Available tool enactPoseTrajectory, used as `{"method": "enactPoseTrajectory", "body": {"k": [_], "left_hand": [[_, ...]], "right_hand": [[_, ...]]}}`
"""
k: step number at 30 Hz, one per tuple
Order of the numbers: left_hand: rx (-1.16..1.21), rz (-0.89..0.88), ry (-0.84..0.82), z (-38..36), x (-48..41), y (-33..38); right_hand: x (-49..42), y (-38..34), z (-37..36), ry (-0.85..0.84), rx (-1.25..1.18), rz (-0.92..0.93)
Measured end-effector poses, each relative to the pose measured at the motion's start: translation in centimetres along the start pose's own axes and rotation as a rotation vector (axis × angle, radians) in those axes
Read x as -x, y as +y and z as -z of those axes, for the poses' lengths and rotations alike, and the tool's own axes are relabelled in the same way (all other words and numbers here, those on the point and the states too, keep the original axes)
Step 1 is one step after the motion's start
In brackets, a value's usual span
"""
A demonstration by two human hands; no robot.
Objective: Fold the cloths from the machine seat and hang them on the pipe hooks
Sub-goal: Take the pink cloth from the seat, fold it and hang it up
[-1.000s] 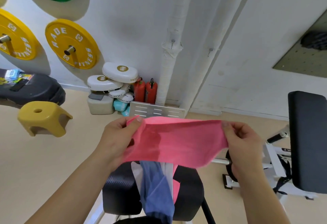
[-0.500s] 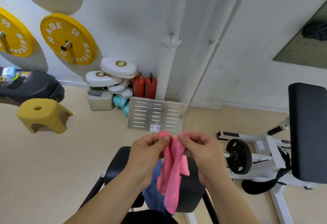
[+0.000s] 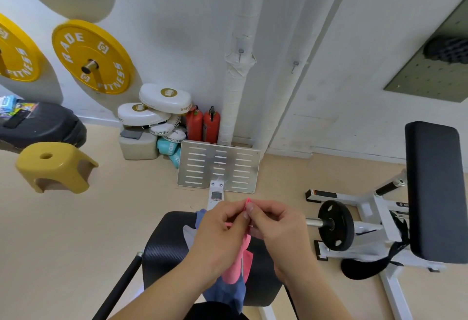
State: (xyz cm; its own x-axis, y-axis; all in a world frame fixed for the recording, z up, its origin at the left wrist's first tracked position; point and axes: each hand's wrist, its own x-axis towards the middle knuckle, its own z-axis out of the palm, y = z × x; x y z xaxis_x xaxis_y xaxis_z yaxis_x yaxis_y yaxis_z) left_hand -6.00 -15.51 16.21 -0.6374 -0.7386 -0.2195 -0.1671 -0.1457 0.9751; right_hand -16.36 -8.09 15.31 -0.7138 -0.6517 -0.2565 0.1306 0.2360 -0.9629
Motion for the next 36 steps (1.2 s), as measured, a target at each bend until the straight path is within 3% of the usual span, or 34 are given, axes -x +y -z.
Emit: {"method": "enactPoseTrajectory", "body": {"k": [7,11,13,16,18,22,24,30,36], "left_hand": [[-0.091,-0.071,0.06,0.3,-0.3,-0.3],[-0.201,-0.105,-0.044,1.7,-1.3,0.0],[-0.269,-0.117,-0.107,2.6,-1.9,0.8],[-0.375,-0.243,-0.195,3.8,-2.7,3.9],[-0.418,-0.384,-0.208,4.2,-2.8,6.6],[-0.497,-0.605,-0.072,4.3,-2.4,9.1],[-0.453,-0.604,0.018,4.3,-2.5,9.1],[-0.486,-0.542,0.129,4.8,-3.2,8.0],[-0.457,-0.382,0.201,5.4,-4.1,4.8]], "right_hand": [[0.8,0.0,-0.1,-0.121,0.091,0.042],[0.8,-0.3,1.1,-0.021,0.15,0.114],[0.7,-1.0,2.1,-0.057,0.269,0.184],[-0.1,-2.7,3.1,-0.243,0.321,0.233],[-0.6,-3.8,3.3,-0.281,0.325,0.291],[-1.0,-3.2,3.5,-0.291,0.477,0.206],[-1.1,-1.5,3.7,-0.326,0.608,0.085],[-0.4,3.3,5.9,-0.301,0.488,-0.089],[0.2,4.7,9.6,-0.121,0.33,-0.052]]}}
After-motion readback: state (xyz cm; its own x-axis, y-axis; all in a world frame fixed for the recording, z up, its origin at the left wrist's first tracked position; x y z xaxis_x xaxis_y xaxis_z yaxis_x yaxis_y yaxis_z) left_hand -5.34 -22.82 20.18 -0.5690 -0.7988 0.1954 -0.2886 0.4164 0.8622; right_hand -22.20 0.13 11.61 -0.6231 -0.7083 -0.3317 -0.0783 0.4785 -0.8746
